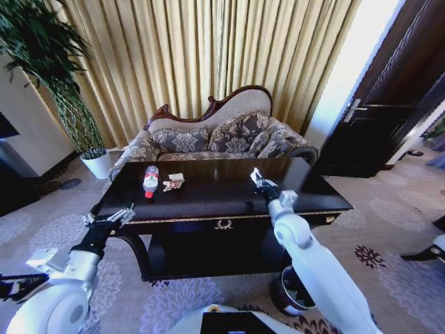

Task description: Move to the front of the table and place the trash on the table into the trash bin.

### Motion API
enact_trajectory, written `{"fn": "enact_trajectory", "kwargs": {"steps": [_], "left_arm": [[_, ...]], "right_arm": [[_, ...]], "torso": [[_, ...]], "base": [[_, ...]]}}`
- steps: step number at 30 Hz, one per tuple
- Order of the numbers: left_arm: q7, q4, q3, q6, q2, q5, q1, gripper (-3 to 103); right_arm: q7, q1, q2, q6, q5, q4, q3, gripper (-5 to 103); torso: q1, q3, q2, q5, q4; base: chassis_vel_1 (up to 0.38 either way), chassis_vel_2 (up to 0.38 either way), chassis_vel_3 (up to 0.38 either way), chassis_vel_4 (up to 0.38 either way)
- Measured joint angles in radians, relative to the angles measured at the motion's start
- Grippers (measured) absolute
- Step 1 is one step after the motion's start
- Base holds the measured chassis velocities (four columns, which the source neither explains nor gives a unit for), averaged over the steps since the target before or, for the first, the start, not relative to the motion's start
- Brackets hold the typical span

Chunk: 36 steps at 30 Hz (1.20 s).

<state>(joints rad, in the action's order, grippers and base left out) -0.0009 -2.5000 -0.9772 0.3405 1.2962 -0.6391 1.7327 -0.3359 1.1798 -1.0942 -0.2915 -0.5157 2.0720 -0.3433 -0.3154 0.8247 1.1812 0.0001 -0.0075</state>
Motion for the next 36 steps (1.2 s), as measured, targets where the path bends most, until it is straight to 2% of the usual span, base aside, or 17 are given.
{"fn": "enact_trajectory", "kwargs": {"steps": [11, 24, 31, 36], "left_arm": [[-0.008, 0.000, 0.000, 0.013, -0.020, -0.023, -0.011, 100], [-0.008, 0.000, 0.003, 0.039, -0.023, -0.019, -0.009, 100], [-0.008, 0.000, -0.007, 0.078, -0.038, 0.028, -0.015, 100], [0.000, 0.000, -0.009, 0.078, -0.042, 0.074, -0.014, 100]], "right_arm": [[0.005, 0.194, -0.037, 0.001, 0.039, 0.144, -0.126, 0], [0.006, 0.260, -0.066, 0.008, 0.051, 0.191, -0.150, 0], [0.007, 0.279, -0.076, 0.018, 0.067, 0.192, -0.151, 0], [0.008, 0.277, -0.080, 0.019, 0.072, 0.192, -0.146, 0]], "torso": [[0.000, 0.000, 0.000, -0.0002, 0.0000], [0.000, 0.000, 0.000, -0.0001, 0.0001], [0.000, 0.000, 0.000, -0.0001, 0.0000], [0.000, 0.000, 0.000, -0.0001, 0.0000]], "base": [[0.000, 0.000, 0.000, 0.000], [0.000, 0.000, 0.000, 0.000], [0.040, -0.038, -0.036, 0.049], [0.049, -0.055, -0.050, 0.051]]}}
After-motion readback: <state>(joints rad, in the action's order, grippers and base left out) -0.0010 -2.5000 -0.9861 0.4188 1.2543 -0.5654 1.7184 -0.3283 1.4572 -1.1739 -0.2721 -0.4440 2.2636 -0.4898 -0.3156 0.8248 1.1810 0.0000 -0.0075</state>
